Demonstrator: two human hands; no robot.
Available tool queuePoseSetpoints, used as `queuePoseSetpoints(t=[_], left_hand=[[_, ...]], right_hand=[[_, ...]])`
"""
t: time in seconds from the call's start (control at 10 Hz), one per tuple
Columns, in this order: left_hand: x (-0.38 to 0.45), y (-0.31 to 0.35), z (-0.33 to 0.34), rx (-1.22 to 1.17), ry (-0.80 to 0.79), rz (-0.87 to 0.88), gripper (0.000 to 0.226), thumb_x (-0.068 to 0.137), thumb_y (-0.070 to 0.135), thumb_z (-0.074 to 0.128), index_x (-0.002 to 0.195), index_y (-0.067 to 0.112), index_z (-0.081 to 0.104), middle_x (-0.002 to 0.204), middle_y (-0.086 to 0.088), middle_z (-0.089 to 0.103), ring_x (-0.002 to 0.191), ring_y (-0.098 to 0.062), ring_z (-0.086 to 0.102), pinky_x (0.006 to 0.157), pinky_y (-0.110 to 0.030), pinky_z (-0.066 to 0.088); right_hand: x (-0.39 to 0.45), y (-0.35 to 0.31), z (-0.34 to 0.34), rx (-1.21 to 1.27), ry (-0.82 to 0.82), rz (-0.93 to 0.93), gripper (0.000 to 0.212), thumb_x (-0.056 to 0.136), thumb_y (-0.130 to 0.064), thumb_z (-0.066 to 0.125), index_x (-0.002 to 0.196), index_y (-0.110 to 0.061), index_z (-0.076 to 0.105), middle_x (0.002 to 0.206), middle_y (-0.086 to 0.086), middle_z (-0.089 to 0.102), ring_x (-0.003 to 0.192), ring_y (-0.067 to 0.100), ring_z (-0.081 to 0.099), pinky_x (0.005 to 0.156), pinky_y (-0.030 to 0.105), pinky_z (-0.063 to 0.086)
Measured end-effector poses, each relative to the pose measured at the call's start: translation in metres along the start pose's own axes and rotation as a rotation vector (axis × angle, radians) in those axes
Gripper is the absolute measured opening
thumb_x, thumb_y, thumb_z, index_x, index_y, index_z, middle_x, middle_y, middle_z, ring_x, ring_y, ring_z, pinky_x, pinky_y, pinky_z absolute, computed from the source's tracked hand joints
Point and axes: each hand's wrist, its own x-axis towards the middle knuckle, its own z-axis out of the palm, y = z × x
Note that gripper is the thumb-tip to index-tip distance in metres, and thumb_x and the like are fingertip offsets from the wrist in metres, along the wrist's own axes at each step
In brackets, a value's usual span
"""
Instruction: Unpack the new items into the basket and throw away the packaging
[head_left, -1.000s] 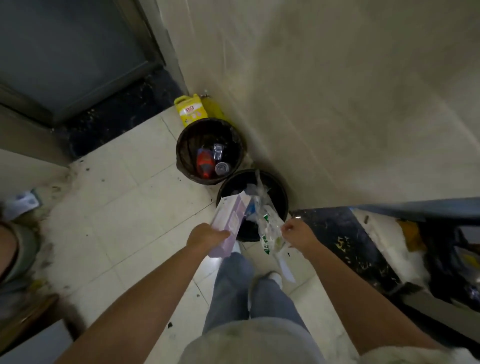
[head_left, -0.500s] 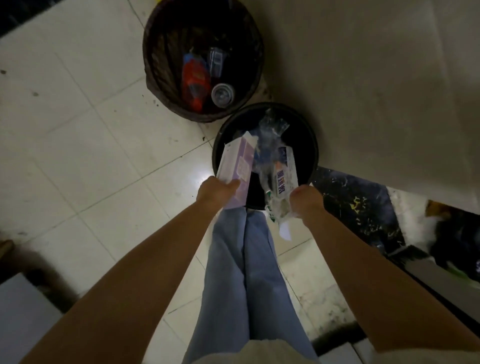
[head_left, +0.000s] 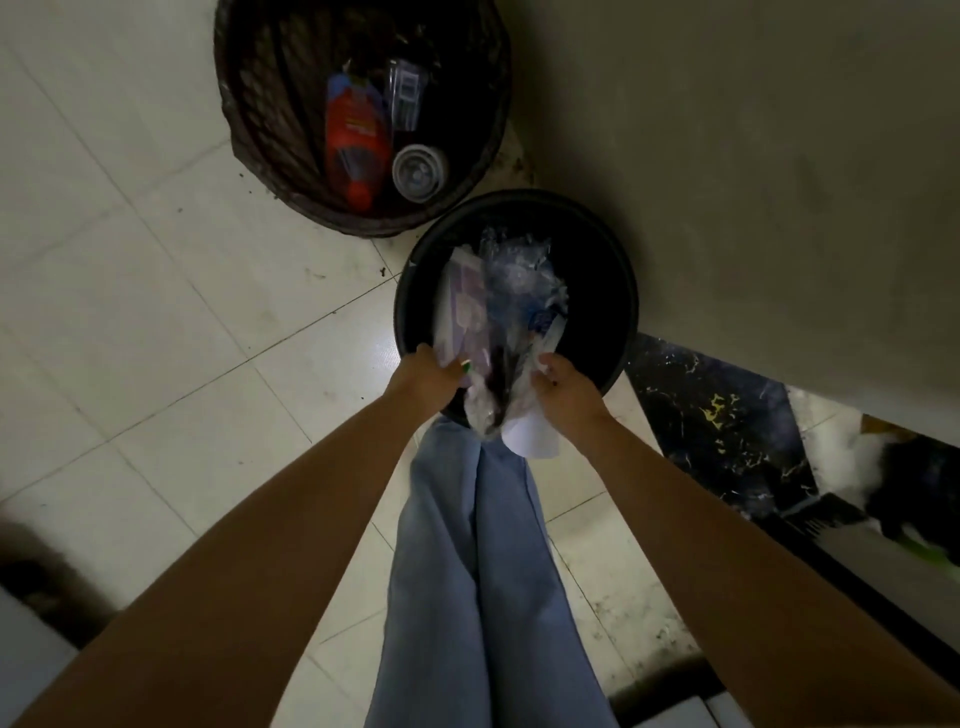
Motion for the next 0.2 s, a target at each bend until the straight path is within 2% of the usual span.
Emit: queuePoseSetpoints(t=[0.1,0.2], left_hand=[[-0.015,-0.004,-0.004,0.098,0.081,-0.014,0.033,0.096,0.015,0.041,0.12,-0.006,0.049,0.126,-0.024,0.056,0.116,-0.036,0.054,0.097,-0.038,0.044],[-0.046,-0.006,-0.014,0.207,0.179,-0.114,0.027,0.094,0.014,0.046,0.112,-0.003,0.058,0.119,-0.018,0.062,0.111,-0.031,0.058,0.095,-0.035,0.047]], right_hand=[[-0.017,0.004,-0.012,-0.017,0.044,-0.09,0.039,0.096,-0.018,0.042,0.133,-0.005,0.041,0.139,0.021,0.045,0.125,0.038,0.044,0.102,0.037,0.037],[-0.044,0.007,-0.031,-0.073,0.055,-0.127,0.03,0.094,-0.01,0.042,0.118,0.004,0.053,0.125,0.026,0.055,0.113,0.038,0.052,0.094,0.037,0.043]])
